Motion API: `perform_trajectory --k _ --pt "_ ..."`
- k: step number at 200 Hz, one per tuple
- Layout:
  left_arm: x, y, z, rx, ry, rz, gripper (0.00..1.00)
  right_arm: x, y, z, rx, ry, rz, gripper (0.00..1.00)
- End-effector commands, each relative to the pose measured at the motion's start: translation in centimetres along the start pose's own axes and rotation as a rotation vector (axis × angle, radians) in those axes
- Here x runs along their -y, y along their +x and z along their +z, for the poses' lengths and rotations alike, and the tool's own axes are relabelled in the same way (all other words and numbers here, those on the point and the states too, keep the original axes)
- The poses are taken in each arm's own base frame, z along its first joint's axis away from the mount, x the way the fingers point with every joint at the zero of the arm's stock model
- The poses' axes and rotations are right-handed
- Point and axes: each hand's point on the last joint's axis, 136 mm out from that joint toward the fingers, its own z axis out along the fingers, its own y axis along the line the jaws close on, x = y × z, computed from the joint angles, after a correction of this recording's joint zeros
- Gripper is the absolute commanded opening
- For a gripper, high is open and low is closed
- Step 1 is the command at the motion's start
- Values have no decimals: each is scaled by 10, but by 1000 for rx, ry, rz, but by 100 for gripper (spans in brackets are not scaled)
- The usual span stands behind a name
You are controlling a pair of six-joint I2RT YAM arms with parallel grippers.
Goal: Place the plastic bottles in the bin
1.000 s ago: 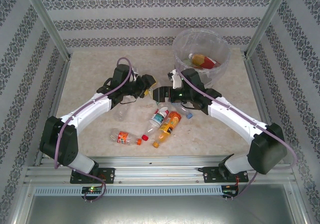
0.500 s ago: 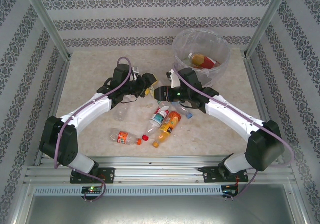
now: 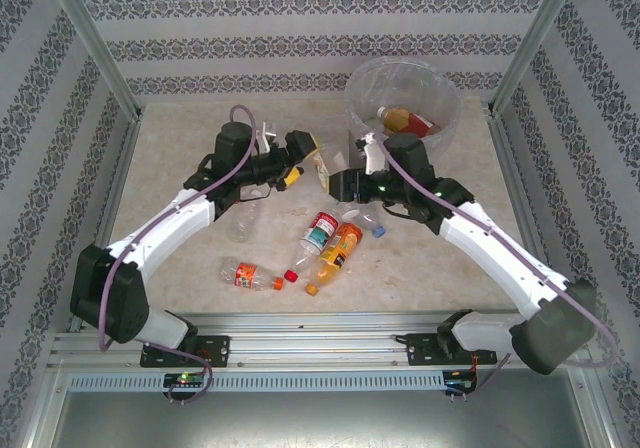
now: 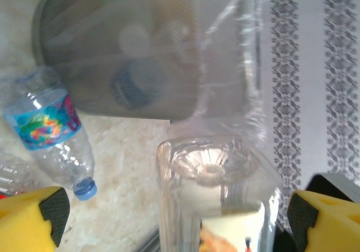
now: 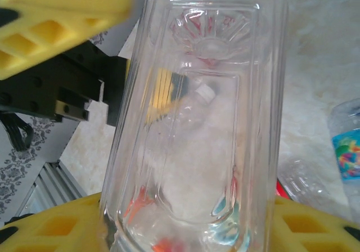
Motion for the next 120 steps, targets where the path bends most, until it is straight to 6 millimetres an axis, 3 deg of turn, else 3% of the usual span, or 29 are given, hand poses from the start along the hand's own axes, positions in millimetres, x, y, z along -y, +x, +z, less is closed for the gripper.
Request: perform_trajectory --k 1,21,57,90,120 --pt "38 -5 -24 2 89 226 100 -14 -28 -38 87 -14 -86 50" --pt "31 2 -34 -35 4 368 100 -13 -46 -60 133 10 -112 50" --pt "-24 4 -63 -96 -362 556 100 7 -83 -91 189 106 -124 50" --pt "-62 7 -85 -166 -573 650 100 34 -111 -96 178 201 -122 52" --pt "-86 11 -93 -218 -654 709 100 55 -140 -94 182 259 -123 53"
